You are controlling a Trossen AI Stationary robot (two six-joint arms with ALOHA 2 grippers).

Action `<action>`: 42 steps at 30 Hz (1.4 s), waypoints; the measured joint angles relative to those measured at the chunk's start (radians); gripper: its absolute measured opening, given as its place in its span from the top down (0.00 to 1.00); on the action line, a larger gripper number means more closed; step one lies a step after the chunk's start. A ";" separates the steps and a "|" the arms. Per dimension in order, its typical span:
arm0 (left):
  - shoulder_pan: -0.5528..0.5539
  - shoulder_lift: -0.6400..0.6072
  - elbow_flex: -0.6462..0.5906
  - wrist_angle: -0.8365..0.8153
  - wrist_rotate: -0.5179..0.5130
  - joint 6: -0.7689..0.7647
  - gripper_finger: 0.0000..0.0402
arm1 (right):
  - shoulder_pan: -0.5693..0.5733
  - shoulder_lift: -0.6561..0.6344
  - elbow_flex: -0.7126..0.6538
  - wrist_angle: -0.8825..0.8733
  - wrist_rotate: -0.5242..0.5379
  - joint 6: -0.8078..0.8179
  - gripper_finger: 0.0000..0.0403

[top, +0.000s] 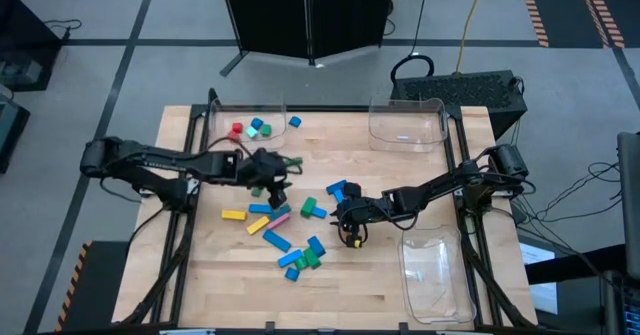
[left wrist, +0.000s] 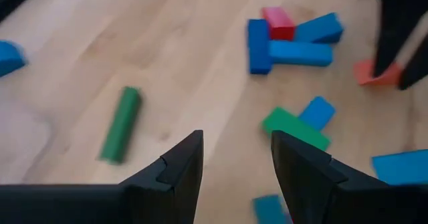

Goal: Sort blocks by size
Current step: Put the green half-circle block into the top left transparent bin

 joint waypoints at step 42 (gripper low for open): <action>-0.448 0.375 -0.047 0.428 0.131 0.125 0.56 | 0.000 0.000 0.000 0.039 0.000 0.002 0.75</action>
